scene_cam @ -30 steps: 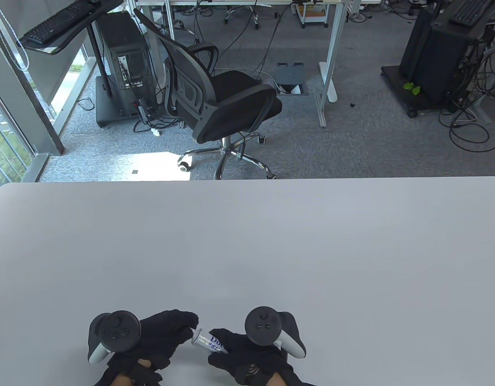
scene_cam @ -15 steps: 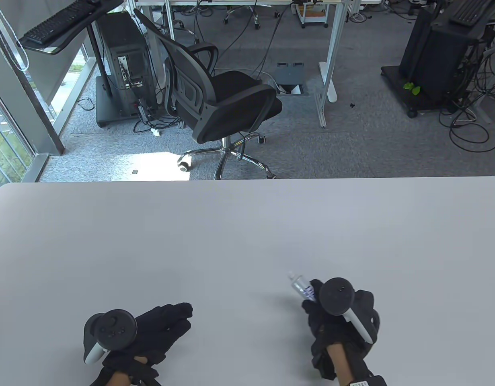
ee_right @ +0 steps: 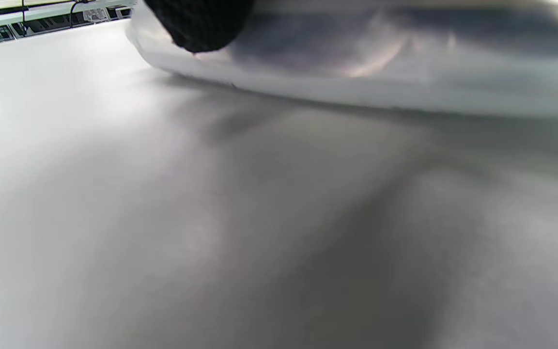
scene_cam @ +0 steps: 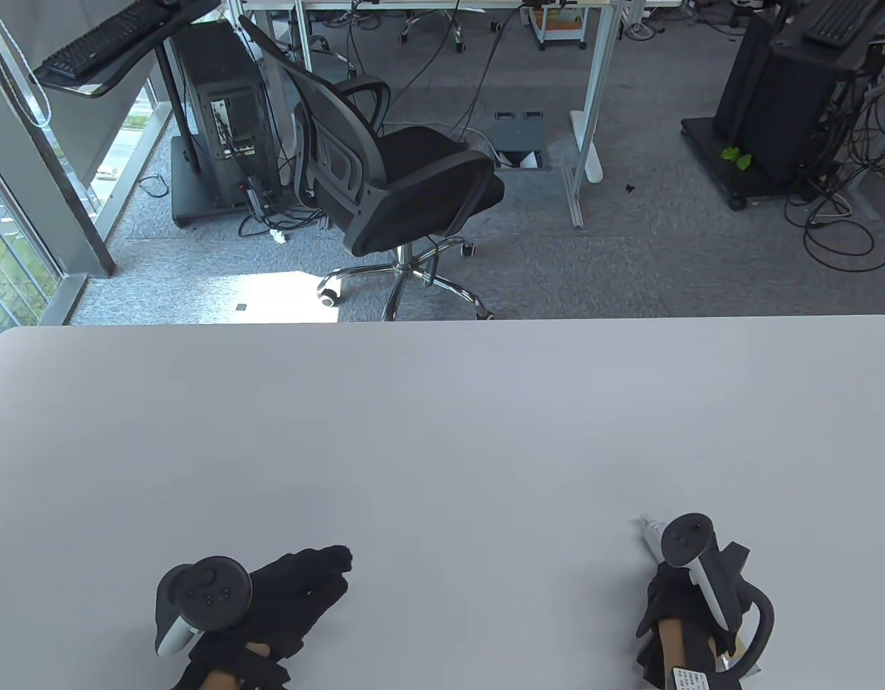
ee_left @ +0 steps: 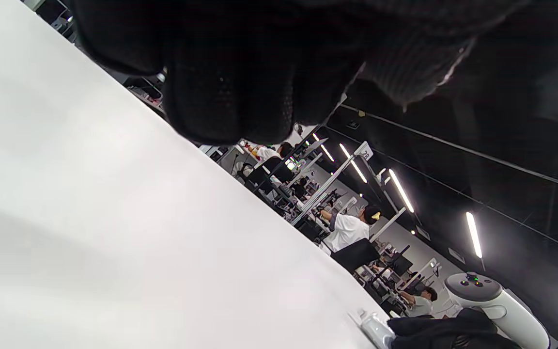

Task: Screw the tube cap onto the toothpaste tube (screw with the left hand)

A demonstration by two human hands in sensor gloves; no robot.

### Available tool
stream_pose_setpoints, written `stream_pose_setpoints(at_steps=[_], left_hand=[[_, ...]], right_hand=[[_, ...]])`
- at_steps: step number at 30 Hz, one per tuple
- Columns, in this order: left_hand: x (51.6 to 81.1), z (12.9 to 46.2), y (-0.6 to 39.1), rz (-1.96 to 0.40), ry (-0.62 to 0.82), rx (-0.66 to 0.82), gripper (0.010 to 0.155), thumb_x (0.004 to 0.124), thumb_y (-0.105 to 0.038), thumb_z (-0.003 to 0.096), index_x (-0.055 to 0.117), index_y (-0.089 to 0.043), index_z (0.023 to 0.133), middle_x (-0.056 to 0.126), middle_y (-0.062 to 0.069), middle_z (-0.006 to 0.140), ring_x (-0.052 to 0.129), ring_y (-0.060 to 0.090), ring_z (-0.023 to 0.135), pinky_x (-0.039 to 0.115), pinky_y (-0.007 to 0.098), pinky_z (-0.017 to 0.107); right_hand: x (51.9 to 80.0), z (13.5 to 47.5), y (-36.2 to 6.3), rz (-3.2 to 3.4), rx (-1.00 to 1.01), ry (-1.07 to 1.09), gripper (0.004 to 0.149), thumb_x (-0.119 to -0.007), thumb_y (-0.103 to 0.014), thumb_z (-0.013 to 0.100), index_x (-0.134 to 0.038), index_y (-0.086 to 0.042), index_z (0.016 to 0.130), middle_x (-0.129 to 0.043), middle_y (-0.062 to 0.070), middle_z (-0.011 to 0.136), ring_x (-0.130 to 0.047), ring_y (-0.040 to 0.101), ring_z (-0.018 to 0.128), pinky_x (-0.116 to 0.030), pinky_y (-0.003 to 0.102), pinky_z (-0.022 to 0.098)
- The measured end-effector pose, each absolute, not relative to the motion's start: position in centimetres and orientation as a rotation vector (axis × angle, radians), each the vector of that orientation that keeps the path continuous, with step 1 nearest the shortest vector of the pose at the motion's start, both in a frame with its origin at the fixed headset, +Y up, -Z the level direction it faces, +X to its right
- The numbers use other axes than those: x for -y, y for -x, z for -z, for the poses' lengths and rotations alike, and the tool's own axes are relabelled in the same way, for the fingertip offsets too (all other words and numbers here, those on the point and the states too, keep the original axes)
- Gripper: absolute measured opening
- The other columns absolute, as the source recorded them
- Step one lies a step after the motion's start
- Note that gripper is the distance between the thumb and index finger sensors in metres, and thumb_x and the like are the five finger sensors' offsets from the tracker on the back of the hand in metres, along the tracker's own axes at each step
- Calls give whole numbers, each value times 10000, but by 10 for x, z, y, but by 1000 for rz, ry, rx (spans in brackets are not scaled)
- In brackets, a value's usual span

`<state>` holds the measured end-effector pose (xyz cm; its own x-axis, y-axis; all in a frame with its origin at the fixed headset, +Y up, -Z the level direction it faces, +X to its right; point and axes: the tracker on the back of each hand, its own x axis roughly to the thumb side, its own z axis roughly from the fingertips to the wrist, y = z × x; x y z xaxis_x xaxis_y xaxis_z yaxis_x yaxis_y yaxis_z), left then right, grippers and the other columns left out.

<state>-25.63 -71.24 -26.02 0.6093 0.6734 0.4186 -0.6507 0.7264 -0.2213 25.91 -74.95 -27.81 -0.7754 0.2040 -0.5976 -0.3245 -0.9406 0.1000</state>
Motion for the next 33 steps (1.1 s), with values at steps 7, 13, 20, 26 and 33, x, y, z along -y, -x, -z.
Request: stream_pose_setpoints(at_steps=[7, 13, 20, 26, 33], left_hand=[[716, 265, 269, -651, -22, 405, 611, 687, -550, 584, 645, -241, 1110, 746, 119, 1063, 828, 343, 911, 607, 607, 693], [727, 269, 282, -514, -90, 299, 695, 674, -618, 571, 526, -281, 1160, 566, 102, 1182, 607, 372, 1066, 492, 626, 737], [743, 273, 272, -401, -70, 292, 803, 637, -686, 566, 271, -344, 1193, 202, 40, 1252, 127, 367, 1137, 222, 640, 744], [753, 280, 262, -298, 41, 285, 837, 605, -730, 560, 201, -361, 1194, 108, 31, 1248, 55, 369, 1124, 161, 646, 728], [762, 287, 264, -291, 105, 262, 841, 611, -731, 559, 207, -360, 1196, 109, 62, 1247, 61, 373, 1123, 151, 650, 723]], right_hand=[[659, 262, -160, -2723, 204, 259, 709, -723, -386, 557, -400, -104, 1122, -319, 317, 1127, -348, 637, 1006, -357, 778, 640], [655, 252, -66, -2632, 237, -210, 748, -636, -501, 553, -337, -151, 1142, -184, 273, 1149, -138, 616, 1006, -246, 788, 627], [733, 266, -16, -2864, -18, -370, 792, -555, -578, 524, -245, -194, 1143, -54, 208, 1134, 4, 551, 987, -105, 772, 596], [765, 279, -33, -2862, -302, -299, 815, -530, -605, 517, -188, -203, 1138, -1, 192, 1123, 48, 539, 974, -60, 761, 579], [771, 281, -29, -2825, -365, -345, 801, -555, -584, 532, -207, -193, 1138, -10, 206, 1119, 36, 555, 965, -68, 760, 570]])
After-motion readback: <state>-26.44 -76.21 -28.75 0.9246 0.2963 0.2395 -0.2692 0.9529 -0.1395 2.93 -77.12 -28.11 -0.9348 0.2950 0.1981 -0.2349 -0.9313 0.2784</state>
